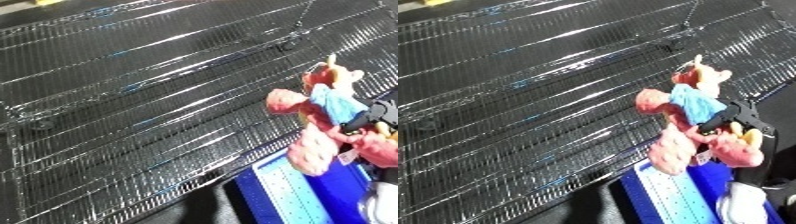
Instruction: Pick up the object and place it into the box
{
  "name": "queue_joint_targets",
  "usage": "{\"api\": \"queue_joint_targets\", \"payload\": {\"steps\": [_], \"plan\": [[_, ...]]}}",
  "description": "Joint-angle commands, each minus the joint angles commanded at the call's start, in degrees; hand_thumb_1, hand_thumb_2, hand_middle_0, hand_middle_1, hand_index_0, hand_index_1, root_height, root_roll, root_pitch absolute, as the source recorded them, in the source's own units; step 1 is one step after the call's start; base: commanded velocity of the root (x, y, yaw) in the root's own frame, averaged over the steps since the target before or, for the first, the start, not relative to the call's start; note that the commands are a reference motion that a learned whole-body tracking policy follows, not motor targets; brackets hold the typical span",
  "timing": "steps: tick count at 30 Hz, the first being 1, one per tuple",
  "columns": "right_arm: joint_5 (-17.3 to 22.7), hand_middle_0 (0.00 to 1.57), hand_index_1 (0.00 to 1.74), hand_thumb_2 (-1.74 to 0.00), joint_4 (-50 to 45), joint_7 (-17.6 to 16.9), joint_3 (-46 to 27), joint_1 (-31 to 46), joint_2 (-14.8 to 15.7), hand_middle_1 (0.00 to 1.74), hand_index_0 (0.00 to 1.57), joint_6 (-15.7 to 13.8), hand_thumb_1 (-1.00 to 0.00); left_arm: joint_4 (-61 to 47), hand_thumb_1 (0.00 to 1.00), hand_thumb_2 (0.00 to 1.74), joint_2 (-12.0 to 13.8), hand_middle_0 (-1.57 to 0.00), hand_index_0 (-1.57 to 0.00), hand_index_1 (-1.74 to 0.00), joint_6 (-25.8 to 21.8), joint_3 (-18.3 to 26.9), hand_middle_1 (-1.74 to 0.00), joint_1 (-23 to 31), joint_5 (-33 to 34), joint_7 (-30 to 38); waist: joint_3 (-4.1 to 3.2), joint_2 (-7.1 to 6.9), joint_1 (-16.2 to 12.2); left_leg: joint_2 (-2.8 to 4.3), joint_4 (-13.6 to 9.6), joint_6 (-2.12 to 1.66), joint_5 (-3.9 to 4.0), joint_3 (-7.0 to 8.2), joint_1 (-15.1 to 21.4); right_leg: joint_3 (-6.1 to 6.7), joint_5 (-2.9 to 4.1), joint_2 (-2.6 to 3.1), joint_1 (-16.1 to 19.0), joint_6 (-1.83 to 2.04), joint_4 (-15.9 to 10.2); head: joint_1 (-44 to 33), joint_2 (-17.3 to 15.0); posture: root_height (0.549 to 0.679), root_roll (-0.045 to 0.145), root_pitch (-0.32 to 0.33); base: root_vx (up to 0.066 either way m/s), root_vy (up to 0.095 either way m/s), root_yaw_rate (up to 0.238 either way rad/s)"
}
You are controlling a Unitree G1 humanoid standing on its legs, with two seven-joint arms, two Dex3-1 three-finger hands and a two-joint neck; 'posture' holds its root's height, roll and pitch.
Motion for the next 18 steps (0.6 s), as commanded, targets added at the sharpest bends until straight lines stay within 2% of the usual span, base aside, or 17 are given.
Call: {"api": "queue_joint_targets", "payload": {"steps": [4, 8, 13, 18], "plan": [[5.56, 1.57, 1.74, -1.74, 2.54, -1.62, -2.58, 0.29, 2.19, 1.74, 1.57, -3.48, -1.00, 0.75, 1.00, 1.74, 0.04, -1.57, -1.57, -1.74, -0.43, 0.04, -1.74, 0.50, -0.77, 0.26, 0.08, 0.05, -1.08, 0.14, -0.04, -0.05, -0.07, 0.48, 0.20, 0.28, 0.40, 0.12, -0.13, -0.09, -0.18, 2.50, -0.08, 0.643, 0.080, -0.046, -0.009, 0.022, -0.064], [10.90, 1.57, 1.74, -1.74, 6.51, -3.27, -4.44, -0.57, 2.93, 1.74, 1.57, -6.80, -1.00, 1.30, 1.00, 1.74, 0.52, -1.57, -1.57, -1.74, -0.82, -0.21, -1.74, 0.69, -1.03, 0.16, 0.04, 0.16, -1.42, 0.26, -0.23, -0.19, 0.01, 0.94, 0.24, 0.45, 0.84, 0.19, -0.23, -0.11, -0.66, 4.19, -0.08, 0.643, 0.080, -0.044, -0.018, 0.008, -0.037], [20.45, 1.18, 1.30, -1.30, 12.68, -3.28, -6.20, -2.17, 3.71, 1.30, 1.18, -11.40, -0.75, 1.43, 1.00, 1.74, 1.24, -1.57, -1.57, -1.74, -1.38, -0.43, -1.74, 0.73, -1.53, -0.35, -0.18, 0.43, -1.25, 0.27, -0.56, -0.42, 0.24, 1.11, 0.25, 0.52, 1.02, 0.11, -0.19, -0.06, -0.93, 4.43, -0.01, 0.644, 0.082, -0.042, -0.009, -0.004, -0.002], [25.16, 0.79, 0.87, -0.87, 18.71, -3.33, -7.70, -3.12, 2.12, 0.87, 0.79, -12.55, -0.50, 1.49, 1.00, 1.74, 1.95, -1.57, -1.57, -1.74, -1.70, -0.59, -1.74, 0.49, -1.56, -0.89, -0.51, 1.06, -1.00, 0.06, -1.05, -0.61, 0.46, 1.20, 0.46, 0.52, 1.10, -0.07, 0.03, 0.01, -1.25, 5.05, -0.19, 0.645, 0.085, -0.041, 0.001, -0.005, 0.002]]}}
